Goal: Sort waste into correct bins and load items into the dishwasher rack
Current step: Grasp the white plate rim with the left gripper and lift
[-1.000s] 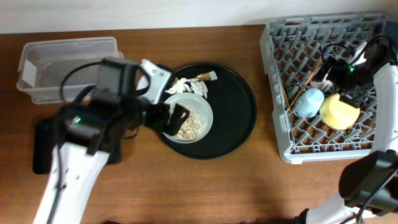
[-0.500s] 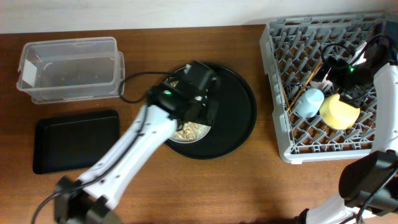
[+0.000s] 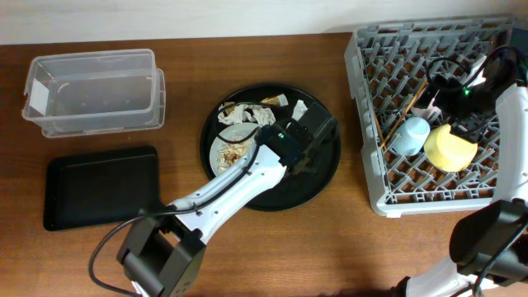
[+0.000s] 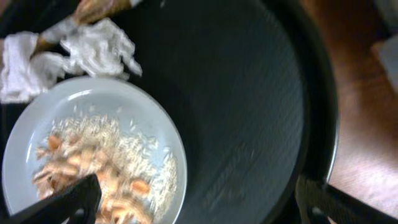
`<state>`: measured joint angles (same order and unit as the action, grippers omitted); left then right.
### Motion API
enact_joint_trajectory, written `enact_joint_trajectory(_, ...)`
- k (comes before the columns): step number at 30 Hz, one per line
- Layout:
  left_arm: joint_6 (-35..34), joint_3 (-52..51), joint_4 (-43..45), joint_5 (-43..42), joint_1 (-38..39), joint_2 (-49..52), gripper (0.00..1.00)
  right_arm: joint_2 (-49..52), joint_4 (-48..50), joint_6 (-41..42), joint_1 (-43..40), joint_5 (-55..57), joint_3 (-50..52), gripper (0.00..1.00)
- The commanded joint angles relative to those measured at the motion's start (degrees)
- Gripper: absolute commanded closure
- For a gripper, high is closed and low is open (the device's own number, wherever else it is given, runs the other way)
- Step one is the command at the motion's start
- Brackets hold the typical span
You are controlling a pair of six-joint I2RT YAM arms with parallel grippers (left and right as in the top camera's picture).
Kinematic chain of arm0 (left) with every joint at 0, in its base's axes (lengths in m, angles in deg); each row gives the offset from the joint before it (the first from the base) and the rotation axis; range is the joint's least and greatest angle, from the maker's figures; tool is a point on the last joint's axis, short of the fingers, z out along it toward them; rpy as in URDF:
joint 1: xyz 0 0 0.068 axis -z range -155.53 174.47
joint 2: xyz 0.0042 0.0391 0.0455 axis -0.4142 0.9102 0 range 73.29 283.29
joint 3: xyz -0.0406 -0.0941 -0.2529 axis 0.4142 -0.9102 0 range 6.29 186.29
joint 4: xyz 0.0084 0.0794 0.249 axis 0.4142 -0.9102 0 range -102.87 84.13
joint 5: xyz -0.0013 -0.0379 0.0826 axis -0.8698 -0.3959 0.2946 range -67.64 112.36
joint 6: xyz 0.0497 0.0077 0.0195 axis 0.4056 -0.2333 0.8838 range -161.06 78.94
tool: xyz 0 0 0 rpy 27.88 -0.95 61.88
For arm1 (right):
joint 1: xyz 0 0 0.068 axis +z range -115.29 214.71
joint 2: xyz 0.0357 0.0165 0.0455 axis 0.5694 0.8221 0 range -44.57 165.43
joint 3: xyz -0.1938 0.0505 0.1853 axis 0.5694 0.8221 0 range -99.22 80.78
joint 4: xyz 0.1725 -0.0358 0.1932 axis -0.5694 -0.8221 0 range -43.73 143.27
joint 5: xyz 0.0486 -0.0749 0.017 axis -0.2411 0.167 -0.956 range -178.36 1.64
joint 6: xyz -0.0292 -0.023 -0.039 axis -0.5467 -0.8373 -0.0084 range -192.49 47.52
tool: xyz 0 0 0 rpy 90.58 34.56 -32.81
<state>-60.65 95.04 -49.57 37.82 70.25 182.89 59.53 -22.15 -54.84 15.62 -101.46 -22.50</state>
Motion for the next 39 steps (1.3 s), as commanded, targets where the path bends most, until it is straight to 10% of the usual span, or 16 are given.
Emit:
enact_joint_trajectory(1,-0.72,0.96,2.73,1.2,-0.09,4.15,0.11,-0.48,-0.02,0.0,-0.07,0.26,-0.5,0.01)
enact_joint_trajectory(3,-0.74,0.96,2.95,2.91,-0.07,5.55,0.36,-0.48,-0.02,0.0,-0.07,0.26,-0.5,0.02)
enact_joint_trajectory(13,-0.76,0.96,2.71,7.74,-0.07,12.26,0.46,-0.48,-0.02,0.0,-0.07,0.26,-0.5,0.02)
enact_joint_trajectory(18,-0.81,0.87,2.47,7.72,-0.02,13.22,0.66,-0.48,-0.02,0.0,-0.07,0.26,-0.5,0.02)
enact_joint_trajectory(39,-3.78,-1.73,0.94,6.38,-0.02,13.29,0.76,-0.48,-0.02,0.0,-0.07,0.26,-0.5,0.02)
